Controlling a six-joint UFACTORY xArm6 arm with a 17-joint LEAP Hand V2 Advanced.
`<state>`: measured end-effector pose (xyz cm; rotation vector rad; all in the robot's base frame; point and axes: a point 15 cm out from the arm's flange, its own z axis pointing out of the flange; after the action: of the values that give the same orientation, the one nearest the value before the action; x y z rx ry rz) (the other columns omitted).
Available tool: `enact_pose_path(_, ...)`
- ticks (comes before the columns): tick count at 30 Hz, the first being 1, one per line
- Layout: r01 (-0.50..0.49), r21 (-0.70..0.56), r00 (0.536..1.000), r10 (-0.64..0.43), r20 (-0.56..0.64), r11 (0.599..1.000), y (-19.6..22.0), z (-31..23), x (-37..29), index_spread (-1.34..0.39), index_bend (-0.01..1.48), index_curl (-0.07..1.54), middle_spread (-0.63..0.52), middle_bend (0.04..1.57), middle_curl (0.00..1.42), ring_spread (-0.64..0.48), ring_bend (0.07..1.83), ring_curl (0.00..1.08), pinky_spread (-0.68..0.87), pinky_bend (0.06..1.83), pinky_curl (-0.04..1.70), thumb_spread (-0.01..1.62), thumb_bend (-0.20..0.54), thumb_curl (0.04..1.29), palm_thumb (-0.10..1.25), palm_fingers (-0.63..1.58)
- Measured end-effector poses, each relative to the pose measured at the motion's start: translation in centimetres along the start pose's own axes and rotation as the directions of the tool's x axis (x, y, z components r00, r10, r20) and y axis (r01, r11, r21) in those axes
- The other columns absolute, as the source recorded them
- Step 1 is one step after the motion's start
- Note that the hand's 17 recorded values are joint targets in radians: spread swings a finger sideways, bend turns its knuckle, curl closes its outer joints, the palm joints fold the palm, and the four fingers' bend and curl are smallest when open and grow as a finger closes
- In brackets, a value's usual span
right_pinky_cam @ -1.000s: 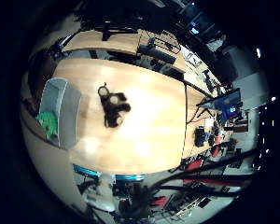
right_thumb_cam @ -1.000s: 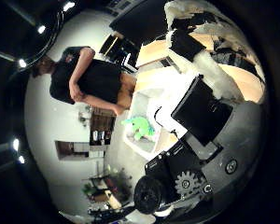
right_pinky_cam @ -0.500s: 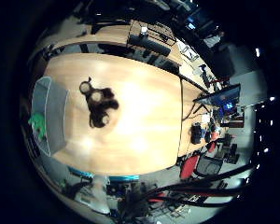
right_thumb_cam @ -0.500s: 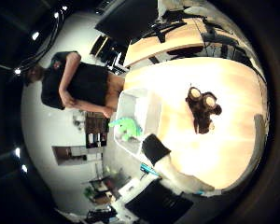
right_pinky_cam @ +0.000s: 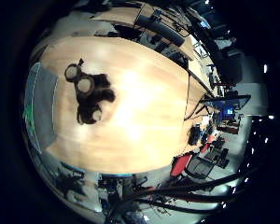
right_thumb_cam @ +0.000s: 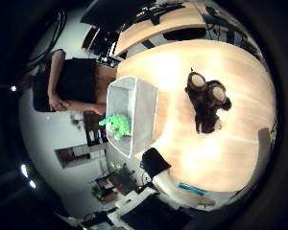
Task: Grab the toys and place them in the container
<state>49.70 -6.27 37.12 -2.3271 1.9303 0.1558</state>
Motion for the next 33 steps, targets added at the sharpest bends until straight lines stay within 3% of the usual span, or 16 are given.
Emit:
enact_pose_path(7,0.008,-0.081,1.000,-0.009,-0.003,0.997,-1.3,5.9,0.9,-0.45,0.16,0.37,-0.12,0.37,0.32,0.00,0.62,0.23,0.42,0.80,0.27,0.93,-0.026,0.29,0.37,0.06)
enact_pose_path(33,-0.003,-0.141,1.000,0.000,-0.025,0.990,-2.1,20.3,2.7,-0.44,0.16,0.29,-0.12,0.29,0.34,-0.01,0.55,0.23,0.41,0.69,0.23,0.94,-0.029,0.30,0.40,0.13)
